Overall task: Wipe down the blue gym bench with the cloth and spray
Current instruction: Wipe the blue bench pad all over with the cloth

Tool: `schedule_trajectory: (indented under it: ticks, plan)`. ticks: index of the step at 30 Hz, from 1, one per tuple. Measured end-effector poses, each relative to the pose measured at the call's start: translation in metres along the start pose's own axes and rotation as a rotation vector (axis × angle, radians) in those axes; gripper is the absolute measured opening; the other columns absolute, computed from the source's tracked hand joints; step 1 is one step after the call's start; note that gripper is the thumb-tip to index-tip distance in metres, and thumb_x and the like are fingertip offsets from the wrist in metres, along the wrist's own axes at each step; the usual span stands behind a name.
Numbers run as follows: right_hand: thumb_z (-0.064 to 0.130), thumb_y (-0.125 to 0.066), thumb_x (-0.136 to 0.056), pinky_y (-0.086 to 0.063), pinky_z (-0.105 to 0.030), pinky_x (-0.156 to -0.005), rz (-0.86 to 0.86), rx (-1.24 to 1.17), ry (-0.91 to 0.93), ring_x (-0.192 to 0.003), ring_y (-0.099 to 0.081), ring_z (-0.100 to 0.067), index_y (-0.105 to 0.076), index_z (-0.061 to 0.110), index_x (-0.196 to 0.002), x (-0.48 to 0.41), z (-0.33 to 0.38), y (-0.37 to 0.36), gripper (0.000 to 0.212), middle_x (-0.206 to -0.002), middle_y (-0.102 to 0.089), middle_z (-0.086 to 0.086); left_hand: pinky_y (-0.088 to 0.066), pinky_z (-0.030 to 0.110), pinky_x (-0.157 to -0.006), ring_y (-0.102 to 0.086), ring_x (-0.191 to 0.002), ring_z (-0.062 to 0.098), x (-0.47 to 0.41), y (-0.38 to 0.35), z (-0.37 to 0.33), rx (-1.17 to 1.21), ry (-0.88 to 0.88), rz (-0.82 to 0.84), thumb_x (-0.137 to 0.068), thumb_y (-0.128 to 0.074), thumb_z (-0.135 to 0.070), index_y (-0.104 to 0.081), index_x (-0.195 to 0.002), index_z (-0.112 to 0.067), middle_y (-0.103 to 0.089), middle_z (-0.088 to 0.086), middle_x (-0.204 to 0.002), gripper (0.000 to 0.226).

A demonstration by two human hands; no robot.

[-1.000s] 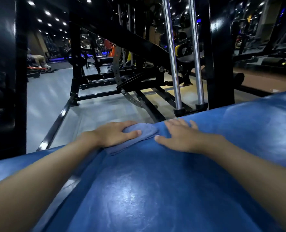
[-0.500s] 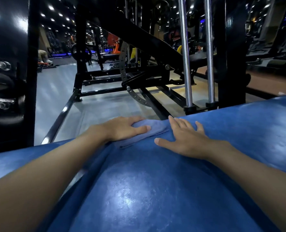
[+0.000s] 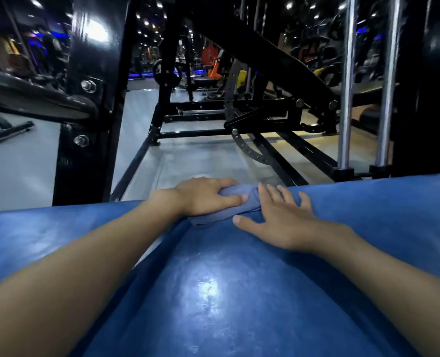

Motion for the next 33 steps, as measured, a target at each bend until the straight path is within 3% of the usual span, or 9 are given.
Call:
schedule_trajectory:
  ticks: [3,6,9,12,17,22,28,31,33]
  plan:
    - [0.081,-0.022,-0.082,0.004,-0.057,-0.116,0.038,0.052,-0.02,-0.149,0.011,-0.023,0.005,0.02,-0.154,-0.004,0.006,0.003,0.099,-0.164,0.003,-0.003,-0.037,0.035,-0.104,-0.051,-0.124,0.018,0.016,0.005,0.022,0.006,0.019,0.019,-0.085,-0.037,-0.081,-0.04,-0.134,-0.056,-0.057,-0.013,-0.136,0.055]
    - [0.07,-0.028,-0.089,0.001,-0.056,-0.117,-0.025,-0.014,0.086,-0.149,0.0,-0.021,-0.016,0.014,-0.149,-0.012,0.043,0.006,0.083,-0.159,-0.017,-0.006,-0.038,0.038,-0.106,-0.053,-0.122,0.016,0.035,0.013,0.049,0.017,0.041,0.02,-0.085,-0.036,-0.082,-0.042,-0.13,-0.059,-0.059,-0.016,-0.131,0.051]
    - [0.08,-0.022,-0.083,0.01,-0.056,-0.116,0.034,-0.057,0.173,-0.15,0.009,-0.023,0.001,0.019,-0.154,-0.013,0.088,-0.01,0.096,-0.163,-0.001,-0.003,-0.04,0.037,-0.103,-0.056,-0.114,0.011,0.059,0.02,0.084,0.023,0.097,0.021,-0.083,-0.035,-0.083,-0.045,-0.122,-0.061,-0.063,-0.021,-0.12,0.046]
    - [0.084,-0.019,-0.079,0.011,-0.058,-0.115,0.019,-0.014,0.176,-0.149,0.015,-0.022,0.011,0.02,-0.153,-0.016,0.096,-0.017,0.102,-0.164,0.008,-0.003,-0.039,0.037,-0.104,-0.054,-0.115,0.01,0.074,0.028,0.107,0.02,0.178,0.011,-0.08,-0.033,-0.086,-0.045,-0.122,-0.063,-0.06,-0.023,-0.124,0.049]
    - [0.083,-0.02,-0.079,0.006,-0.057,-0.116,-0.004,0.006,0.157,-0.149,0.008,-0.021,0.01,0.017,-0.153,-0.015,0.097,-0.014,0.103,-0.163,0.003,0.001,-0.043,0.04,-0.099,-0.057,-0.113,0.017,0.052,0.017,0.073,-0.05,0.106,0.006,-0.082,-0.03,-0.078,-0.048,-0.129,-0.047,-0.063,-0.01,-0.122,0.059]
    - [0.085,-0.022,-0.078,0.004,-0.055,-0.117,0.008,0.007,0.13,-0.15,0.008,-0.018,0.012,0.016,-0.154,-0.011,0.096,-0.011,0.108,-0.163,0.005,0.003,-0.043,0.042,-0.101,-0.057,-0.112,0.018,0.055,0.016,0.071,-0.001,0.116,0.026,-0.08,-0.03,-0.081,-0.045,-0.13,-0.053,-0.064,-0.011,-0.123,0.059]
    - [0.083,-0.025,-0.079,0.006,-0.053,-0.118,0.03,0.031,0.1,-0.15,0.007,-0.016,0.006,0.019,-0.154,-0.014,0.095,-0.01,0.104,-0.164,0.002,0.003,-0.038,0.035,-0.105,-0.053,-0.122,0.016,0.083,0.027,0.106,0.025,0.122,0.001,-0.086,-0.038,-0.078,-0.044,-0.131,-0.054,-0.058,-0.011,-0.133,0.052]
    - [0.072,-0.029,-0.088,0.006,-0.052,-0.118,0.033,0.076,0.058,-0.15,0.006,-0.018,0.002,0.018,-0.154,-0.014,0.106,-0.006,0.092,-0.164,-0.002,-0.002,-0.037,0.036,-0.105,-0.052,-0.124,0.017,0.108,0.037,0.14,0.005,0.169,-0.013,-0.087,-0.036,-0.078,-0.042,-0.135,-0.053,-0.057,-0.012,-0.135,0.054]
    - [0.064,-0.032,-0.091,0.003,-0.05,-0.119,-0.017,0.032,0.134,-0.15,0.0,-0.018,0.0,0.015,-0.154,-0.014,0.136,-0.005,0.085,-0.163,-0.008,-0.005,-0.037,0.038,-0.104,-0.052,-0.124,0.02,0.12,0.042,0.159,-0.022,0.205,-0.024,-0.087,-0.034,-0.078,-0.04,-0.137,-0.054,-0.057,-0.011,-0.135,0.055]
Point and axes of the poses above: each hand's wrist, its own x-axis away from the middle knuckle, its own y-axis out of the back of the hand, z = x × y, the point moved 5 cm from there along -x, towards the middle knuckle
